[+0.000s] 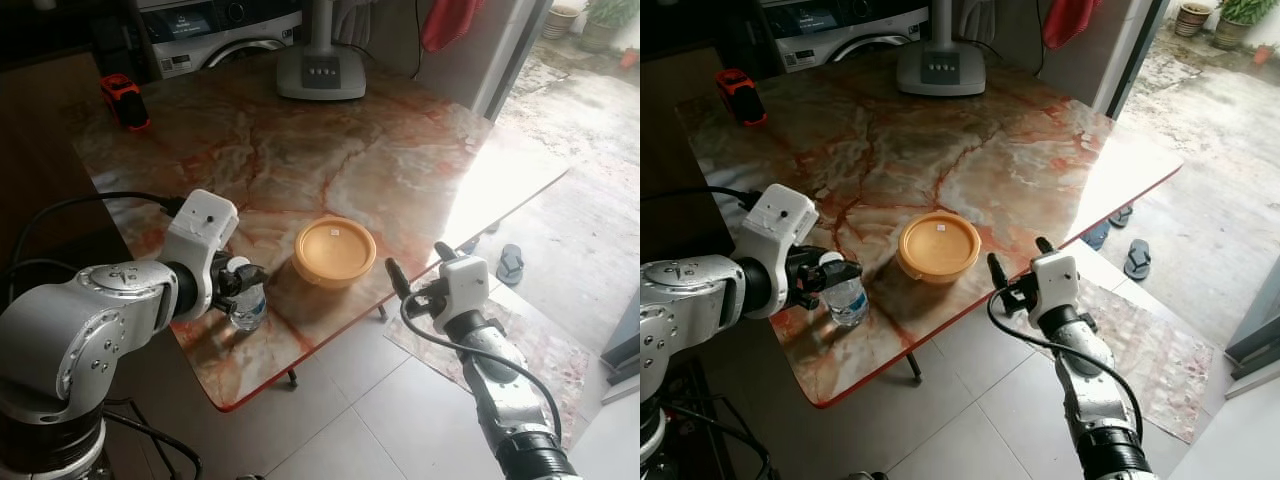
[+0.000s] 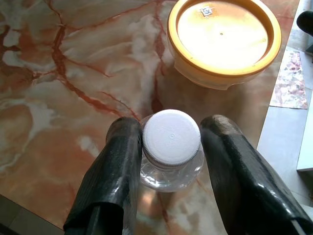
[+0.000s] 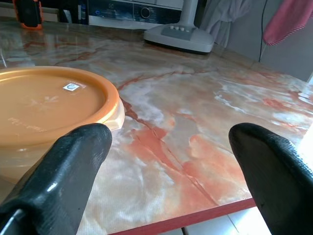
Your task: Restocking fridge
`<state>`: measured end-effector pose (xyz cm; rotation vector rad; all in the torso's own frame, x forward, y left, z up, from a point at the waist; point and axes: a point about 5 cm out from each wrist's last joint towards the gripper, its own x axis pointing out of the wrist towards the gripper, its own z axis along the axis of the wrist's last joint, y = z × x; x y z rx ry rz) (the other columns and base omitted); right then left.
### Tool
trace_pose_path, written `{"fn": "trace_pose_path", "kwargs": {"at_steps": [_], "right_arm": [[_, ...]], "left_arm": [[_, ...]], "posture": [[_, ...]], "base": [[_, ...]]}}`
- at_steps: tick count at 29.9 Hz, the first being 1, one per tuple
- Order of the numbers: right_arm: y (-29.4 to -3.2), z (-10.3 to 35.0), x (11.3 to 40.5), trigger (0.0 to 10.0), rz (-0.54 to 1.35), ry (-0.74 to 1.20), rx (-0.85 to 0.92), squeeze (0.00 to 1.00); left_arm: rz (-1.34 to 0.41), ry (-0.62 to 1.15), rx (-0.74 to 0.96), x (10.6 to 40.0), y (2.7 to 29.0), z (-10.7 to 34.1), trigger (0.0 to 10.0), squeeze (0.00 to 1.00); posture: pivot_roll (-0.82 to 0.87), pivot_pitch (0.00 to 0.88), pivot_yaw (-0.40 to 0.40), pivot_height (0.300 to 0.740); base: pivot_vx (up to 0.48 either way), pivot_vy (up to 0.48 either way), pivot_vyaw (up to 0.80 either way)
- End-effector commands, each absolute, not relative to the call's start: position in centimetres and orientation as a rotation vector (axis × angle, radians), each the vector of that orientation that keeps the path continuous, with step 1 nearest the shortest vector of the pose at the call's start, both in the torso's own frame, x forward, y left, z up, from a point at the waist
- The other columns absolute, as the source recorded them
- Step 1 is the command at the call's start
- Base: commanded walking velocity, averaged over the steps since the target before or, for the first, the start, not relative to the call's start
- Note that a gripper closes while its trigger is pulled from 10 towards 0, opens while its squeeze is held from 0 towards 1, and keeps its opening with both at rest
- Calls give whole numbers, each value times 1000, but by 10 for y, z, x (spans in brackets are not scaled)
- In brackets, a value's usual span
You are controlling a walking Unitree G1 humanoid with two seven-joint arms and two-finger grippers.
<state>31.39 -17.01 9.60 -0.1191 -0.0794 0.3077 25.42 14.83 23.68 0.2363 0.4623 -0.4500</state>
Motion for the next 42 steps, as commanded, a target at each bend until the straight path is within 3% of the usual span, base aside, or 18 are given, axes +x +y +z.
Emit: {"fn": "trace_pose_path", "kwargs": {"at_steps": [1, 16, 17, 18, 19, 31, 36, 38, 42], "right_arm": [[-170, 95, 315, 10000, 311, -65, -121, 0], [-169, 93, 315, 10000, 316, -62, -117, 0], [-169, 94, 315, 10000, 316, -62, -117, 0], [-169, 94, 315, 10000, 316, -62, -117, 0], [-169, 93, 315, 10000, 316, -62, -118, 0], [-168, 93, 315, 10000, 321, -60, -115, 0], [-170, 92, 314, 10000, 319, -57, -117, 0], [-171, 91, 314, 10000, 316, -54, -119, 0], [-171, 91, 314, 10000, 315, -51, -117, 0]], "left_arm": [[-434, 474, 230, 254, 151, 236, 0, 0], [-442, 468, 242, 253, 149, 236, 0, 0], [-439, 462, 246, 253, 149, 237, 1020, 0], [-429, 449, 251, 254, 150, 239, 6667, 0], [-415, 434, 248, 255, 151, 243, 10000, 0], [-421, 284, 279, 256, 150, 272, 10000, 0], [-399, 49, 296, 258, 152, 297, 10000, 0], [-287, -130, 317, 262, 160, 309, 10000, 0], [-190, -325, 312, 260, 170, 310, 10000, 0]], "posture": [[92, 92, -61, 740], [94, 90, -61, 740], [93, 91, -61, 740], [93, 91, -63, 740], [93, 91, -63, 740], [97, 92, -66, 740], [95, 93, -66, 740], [94, 94, -66, 740], [95, 93, -65, 740]], "base": [[0, 0, 0], [0, 0, 0], [0, 0, 0], [0, 0, 0], [0, 0, 0], [0, 0, 0], [0, 0, 0], [0, 0, 0], [0, 0, 0]]}}
